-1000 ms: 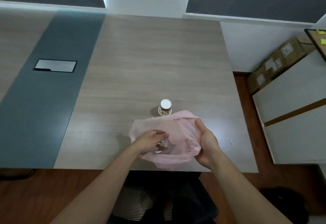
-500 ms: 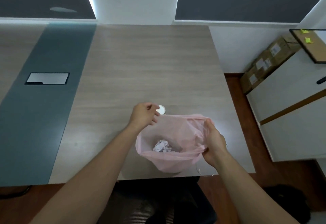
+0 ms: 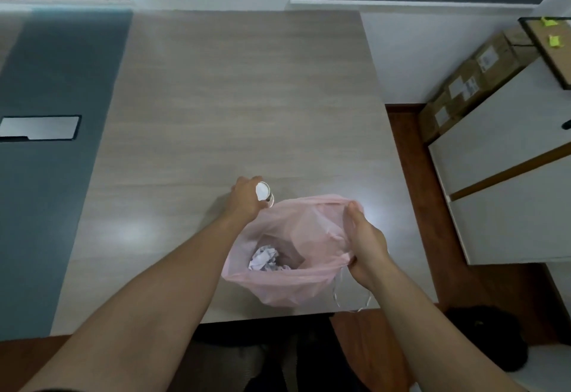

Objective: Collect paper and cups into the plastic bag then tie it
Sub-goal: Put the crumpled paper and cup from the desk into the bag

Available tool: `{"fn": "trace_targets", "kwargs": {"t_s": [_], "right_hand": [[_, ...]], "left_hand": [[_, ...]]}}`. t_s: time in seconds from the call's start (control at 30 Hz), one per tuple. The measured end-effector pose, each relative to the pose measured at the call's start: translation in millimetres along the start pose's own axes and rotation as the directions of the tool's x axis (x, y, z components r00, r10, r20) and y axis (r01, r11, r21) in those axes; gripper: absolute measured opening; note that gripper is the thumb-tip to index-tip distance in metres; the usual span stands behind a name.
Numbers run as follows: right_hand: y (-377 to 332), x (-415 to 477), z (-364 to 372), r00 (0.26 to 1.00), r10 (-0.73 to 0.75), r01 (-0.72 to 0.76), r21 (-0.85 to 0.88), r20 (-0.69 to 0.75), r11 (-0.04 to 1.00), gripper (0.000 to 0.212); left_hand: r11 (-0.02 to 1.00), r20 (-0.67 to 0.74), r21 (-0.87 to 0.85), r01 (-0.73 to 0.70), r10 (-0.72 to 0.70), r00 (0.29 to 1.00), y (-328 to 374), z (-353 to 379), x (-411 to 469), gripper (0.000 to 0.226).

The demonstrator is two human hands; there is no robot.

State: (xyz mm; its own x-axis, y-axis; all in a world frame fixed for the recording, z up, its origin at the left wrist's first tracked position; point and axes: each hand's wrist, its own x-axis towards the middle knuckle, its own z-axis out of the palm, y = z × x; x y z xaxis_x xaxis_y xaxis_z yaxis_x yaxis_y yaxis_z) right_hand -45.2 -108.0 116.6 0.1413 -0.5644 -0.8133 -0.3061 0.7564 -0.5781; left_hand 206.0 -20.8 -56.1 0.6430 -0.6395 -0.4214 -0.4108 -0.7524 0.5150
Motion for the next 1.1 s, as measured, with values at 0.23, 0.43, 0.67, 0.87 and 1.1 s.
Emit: {"fn": "trace_targets", "kwargs": {"t_s": [0.23, 0.43, 0.67, 0.87, 1.1], "right_hand": [[-3.7, 18.8, 0.8, 0.999, 0.033, -0.033, -0.008, -0.004, 0.999, 0.044], [-9.6, 5.9, 16.2, 1.000, -0.010, 0.009, 0.045, 0.019, 0.999, 0.042], [-3.1, -30.3, 40.6, 0.986, -0.058, 0.048, 0.069, 0.156, 0.996, 0.037], [13.5, -67.0, 50.7, 0.978, -0.066, 0.042, 0.121, 0.197, 0.992, 0.037], [20.7, -105.2, 52.4, 0.951, -0.128, 0.077, 0.184, 0.282, 0.980, 0.046]], "left_hand": [[0.661, -0.153, -0.750, 0.013, -0.194, 0.969, 8.3, -23.2, -8.2, 0.044], [0.016, 0.260, -0.966, 0.259, 0.026, 0.965, -3.5, -57.6, -94.7, 0.047], [0.269, 0.437, -0.879, 0.394, 0.120, 0.891, -21.6, -20.6, -161.1, 0.054], [0.647, 0.293, -0.719, 0.255, -0.051, 0.955, 2.1, -4.9, -186.9, 0.042], [0.777, 0.268, -0.582, 0.239, -0.094, 0.959, 13.8, -18.0, -203.9, 0.045]]}}
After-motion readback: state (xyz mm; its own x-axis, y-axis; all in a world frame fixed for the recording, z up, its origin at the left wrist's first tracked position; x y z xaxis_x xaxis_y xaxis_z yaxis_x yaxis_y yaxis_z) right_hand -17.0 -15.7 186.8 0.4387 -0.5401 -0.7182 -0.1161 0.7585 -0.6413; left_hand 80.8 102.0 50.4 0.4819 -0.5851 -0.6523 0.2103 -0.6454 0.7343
